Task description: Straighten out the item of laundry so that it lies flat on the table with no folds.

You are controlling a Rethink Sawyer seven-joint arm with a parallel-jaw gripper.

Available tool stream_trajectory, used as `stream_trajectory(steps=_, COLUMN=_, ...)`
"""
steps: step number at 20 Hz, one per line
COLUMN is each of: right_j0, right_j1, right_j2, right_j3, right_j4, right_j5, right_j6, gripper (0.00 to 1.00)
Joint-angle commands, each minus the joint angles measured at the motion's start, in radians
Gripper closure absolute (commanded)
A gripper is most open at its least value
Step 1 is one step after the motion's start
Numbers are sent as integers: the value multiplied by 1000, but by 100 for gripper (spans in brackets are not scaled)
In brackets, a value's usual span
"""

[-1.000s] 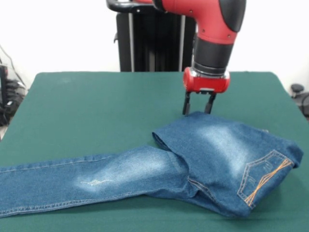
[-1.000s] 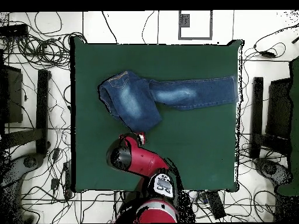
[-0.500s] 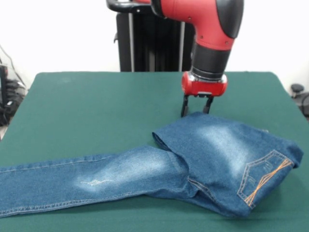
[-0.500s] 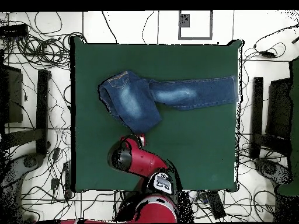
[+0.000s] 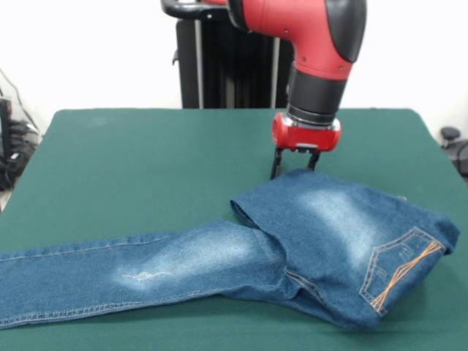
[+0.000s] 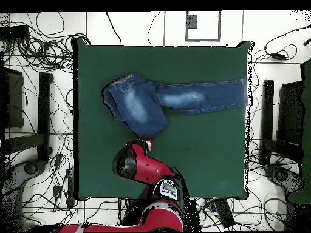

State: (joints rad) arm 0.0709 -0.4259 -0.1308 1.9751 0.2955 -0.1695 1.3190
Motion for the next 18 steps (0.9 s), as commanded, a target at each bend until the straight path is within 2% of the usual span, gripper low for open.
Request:
stream_trajectory(steps=1, right_j0=-6, right_j1=8, right_j2=78, right_j3=8, right_j4=50, right_j5=-57, right_j6=327, gripper=0)
stream_trajectory(steps=6, right_j0=3, right_j1=20, right_j2=61, right_j3=-20, right_j4=62, right_j5=-34, right_j6=303, gripper=0)
stream_trajectory(steps=12, right_j0=120, right_j1=7, right_j2=-66, right_j3=-51, right_j4=106, right_j5=-11, right_j6=246, gripper=0)
stream_trajectory(steps=18, right_j0=173, right_j1=-13, right_j2=-136, right_j3=-76, right_j4=111, right_j5=19, right_j6=214, gripper=0)
